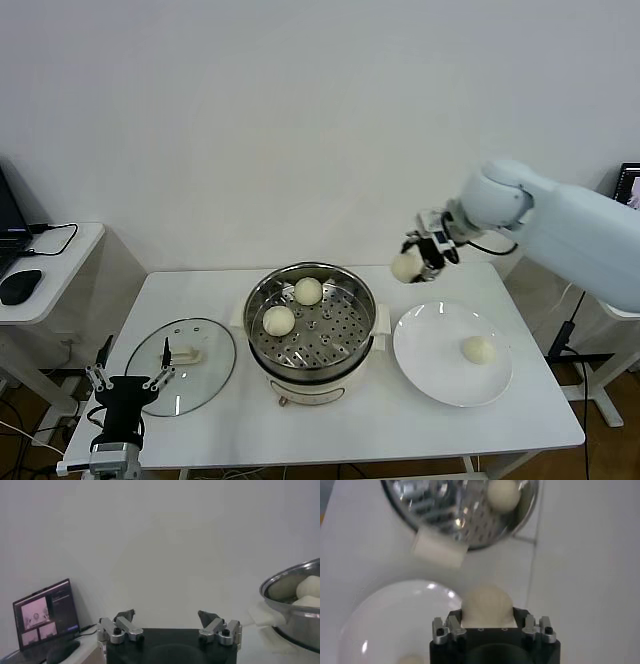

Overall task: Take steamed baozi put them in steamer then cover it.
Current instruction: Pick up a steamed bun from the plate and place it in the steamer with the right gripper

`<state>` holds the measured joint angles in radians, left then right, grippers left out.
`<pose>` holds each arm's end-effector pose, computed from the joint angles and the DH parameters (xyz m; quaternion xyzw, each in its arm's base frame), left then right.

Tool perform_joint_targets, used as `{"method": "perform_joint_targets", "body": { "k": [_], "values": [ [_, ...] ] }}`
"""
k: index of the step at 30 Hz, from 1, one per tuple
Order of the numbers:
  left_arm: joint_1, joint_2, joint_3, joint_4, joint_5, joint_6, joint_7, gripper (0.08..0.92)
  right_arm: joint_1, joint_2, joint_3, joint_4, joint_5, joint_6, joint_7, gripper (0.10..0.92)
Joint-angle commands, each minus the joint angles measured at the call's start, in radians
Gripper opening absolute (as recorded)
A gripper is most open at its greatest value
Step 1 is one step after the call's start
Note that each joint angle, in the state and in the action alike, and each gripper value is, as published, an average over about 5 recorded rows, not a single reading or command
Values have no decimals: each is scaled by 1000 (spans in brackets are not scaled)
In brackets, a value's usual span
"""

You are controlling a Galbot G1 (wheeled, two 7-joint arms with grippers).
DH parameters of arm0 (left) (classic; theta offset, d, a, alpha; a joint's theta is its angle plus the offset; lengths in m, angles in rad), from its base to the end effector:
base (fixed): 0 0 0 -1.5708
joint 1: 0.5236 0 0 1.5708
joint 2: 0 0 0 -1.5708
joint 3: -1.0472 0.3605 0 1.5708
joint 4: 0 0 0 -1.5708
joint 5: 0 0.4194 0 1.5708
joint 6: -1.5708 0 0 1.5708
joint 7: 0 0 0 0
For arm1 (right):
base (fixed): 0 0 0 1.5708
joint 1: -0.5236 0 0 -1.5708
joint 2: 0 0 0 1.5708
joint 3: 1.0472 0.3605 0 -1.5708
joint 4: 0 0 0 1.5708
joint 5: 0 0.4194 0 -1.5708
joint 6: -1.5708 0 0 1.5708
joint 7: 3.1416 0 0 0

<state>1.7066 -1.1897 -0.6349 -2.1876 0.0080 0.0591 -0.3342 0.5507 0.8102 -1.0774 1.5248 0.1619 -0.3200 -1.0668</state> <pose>0.2103 0.0791 -0.2836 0.1005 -0.9758 -0.1941 0.0068 0.5639 0.0416 0.0026 0.5291 -0.5342 0.6213 0.2206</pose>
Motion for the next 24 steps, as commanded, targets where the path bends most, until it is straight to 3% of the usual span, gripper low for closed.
{"method": "perform_joint_targets", "body": {
  "k": [1, 6, 12, 24],
  "values": [
    [0, -3, -8, -1, -2, 0, 0, 823, 123, 167, -104, 21, 105, 60, 31, 636],
    [1, -12, -20, -1, -4, -1, -2, 823, 82, 232, -187, 76, 138, 147, 82, 636],
    [0, -28, -22, -5, -3, -2, -3, 823, 39, 289, -235, 87, 29, 268, 83, 636],
    [6, -40, -39, -5, -6, -11, -10, 823, -51, 377, -250, -39, -160, 469, 65, 645]
  ]
}}
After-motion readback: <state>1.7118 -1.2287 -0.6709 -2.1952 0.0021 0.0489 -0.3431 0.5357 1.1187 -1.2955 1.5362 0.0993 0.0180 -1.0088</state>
